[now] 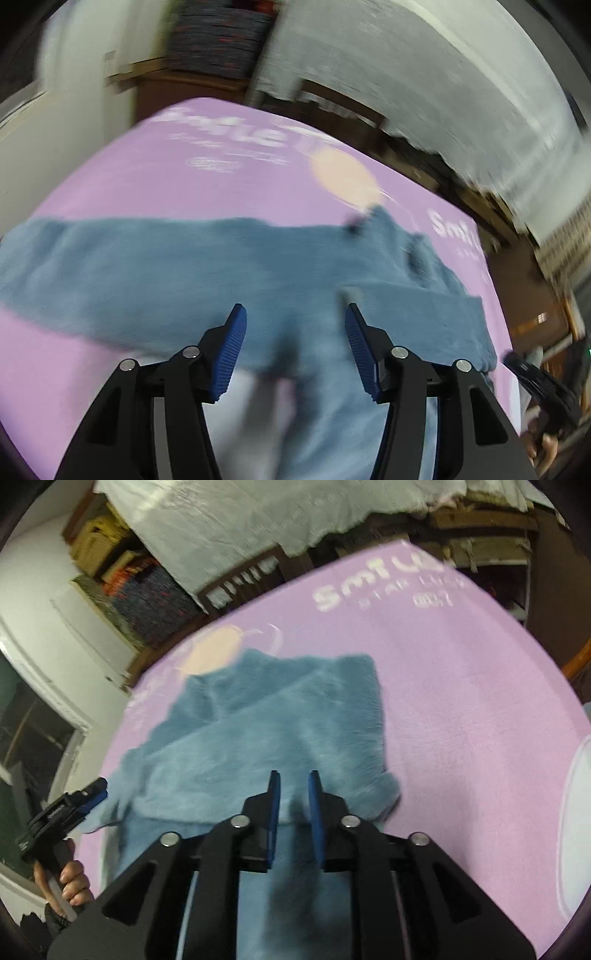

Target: Fold large clothes

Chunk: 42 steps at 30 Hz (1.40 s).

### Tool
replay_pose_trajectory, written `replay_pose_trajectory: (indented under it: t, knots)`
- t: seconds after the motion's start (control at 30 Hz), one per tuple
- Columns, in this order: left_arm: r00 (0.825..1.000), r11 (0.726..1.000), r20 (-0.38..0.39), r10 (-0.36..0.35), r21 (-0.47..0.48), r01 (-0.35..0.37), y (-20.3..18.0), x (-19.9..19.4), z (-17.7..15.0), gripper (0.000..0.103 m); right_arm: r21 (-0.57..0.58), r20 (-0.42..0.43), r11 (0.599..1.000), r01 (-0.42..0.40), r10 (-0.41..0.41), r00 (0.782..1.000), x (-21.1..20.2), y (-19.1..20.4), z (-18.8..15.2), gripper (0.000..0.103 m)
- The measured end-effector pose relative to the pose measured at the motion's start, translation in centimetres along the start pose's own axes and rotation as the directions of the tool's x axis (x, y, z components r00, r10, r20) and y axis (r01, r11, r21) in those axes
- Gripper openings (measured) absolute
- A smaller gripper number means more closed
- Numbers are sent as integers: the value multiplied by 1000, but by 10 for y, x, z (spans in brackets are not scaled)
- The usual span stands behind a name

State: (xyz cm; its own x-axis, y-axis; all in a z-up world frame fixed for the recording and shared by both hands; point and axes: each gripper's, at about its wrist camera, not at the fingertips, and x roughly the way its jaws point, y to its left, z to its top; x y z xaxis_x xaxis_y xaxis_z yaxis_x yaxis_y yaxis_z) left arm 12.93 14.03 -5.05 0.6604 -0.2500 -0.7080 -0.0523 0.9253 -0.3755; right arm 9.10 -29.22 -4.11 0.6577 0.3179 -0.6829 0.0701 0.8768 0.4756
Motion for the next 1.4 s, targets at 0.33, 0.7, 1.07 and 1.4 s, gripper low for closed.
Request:
replay_pose_trajectory:
  t: [0.33,0.7,1.07,1.4]
  knots:
    - [982,902,41,184,-404,-152,163,-51,-12,56,-15,2,996,-90,90,996,-20,29,-40,36]
    - [968,873,60,244,-449,-192,172,-39,4,64,32,-23,997,-70,71,997,-11,15,-48,44]
    - [966,846,85,244,-506,-169,198,-38,3,19,73,-29,996,-57,59,998,-6,1,-46,45]
    - [961,885,108,255,-427,-187,180,-43,8,8,68,-19,997,-46,47,999,-8,0,-46,45]
